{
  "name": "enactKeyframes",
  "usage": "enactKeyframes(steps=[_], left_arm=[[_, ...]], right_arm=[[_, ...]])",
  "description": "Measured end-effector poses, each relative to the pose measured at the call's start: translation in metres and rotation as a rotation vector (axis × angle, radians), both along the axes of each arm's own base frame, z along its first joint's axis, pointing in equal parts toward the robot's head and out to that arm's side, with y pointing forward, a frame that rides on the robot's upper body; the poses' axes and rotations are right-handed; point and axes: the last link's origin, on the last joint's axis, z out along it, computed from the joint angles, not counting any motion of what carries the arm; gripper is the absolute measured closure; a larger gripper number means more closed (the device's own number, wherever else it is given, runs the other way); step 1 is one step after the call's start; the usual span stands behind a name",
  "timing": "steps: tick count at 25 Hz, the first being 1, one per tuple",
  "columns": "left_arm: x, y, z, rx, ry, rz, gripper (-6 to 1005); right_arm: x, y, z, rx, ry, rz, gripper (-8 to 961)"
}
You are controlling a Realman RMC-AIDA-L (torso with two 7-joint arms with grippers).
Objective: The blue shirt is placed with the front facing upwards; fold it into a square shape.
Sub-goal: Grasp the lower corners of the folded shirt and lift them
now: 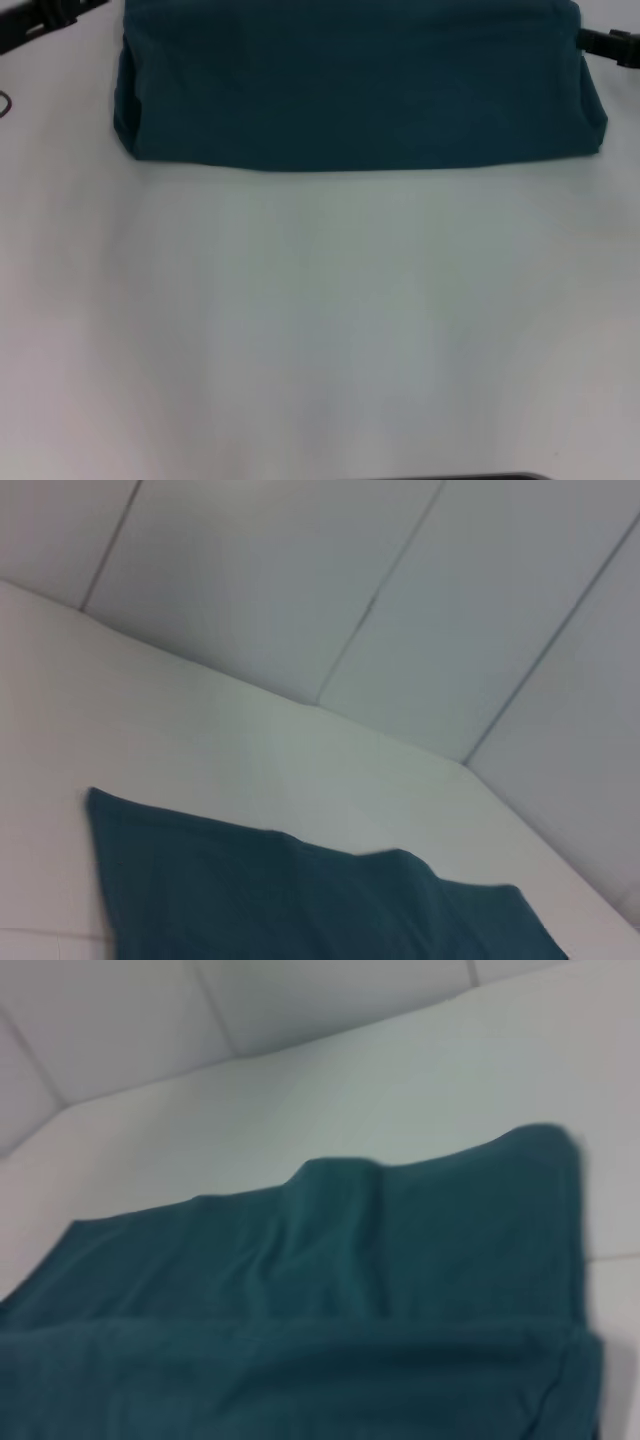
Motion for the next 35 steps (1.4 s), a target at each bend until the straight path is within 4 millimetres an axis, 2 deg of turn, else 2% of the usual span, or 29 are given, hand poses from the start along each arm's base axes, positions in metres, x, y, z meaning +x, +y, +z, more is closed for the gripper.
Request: enactKeyframes(steps=[7,12,24,35], left_arm=[[-0.003,-0.022,-0.011,-0.052,-0.013,-0.058,233],[-0.004,-0.033,-0.019,-0.074,-0.009,-0.087,232],[-0.012,-0.047,-0.025,-0.104,-0.008,-0.097,231],[-0.012,-0.051,-0.025,-0.109,-0.009,-0.106,233]], right_arm=[[0.012,-0.021,0.010,-0.106,0.037,-0.036,381],[0.014,-0.030,0.010,-0.200,0.024,-0.076,381],[0.010,-0.038,0.007,-0.242,0.098,-0.099,382],[0.019,-0.040,0.002,-0.213,0.085,-0.138,387]])
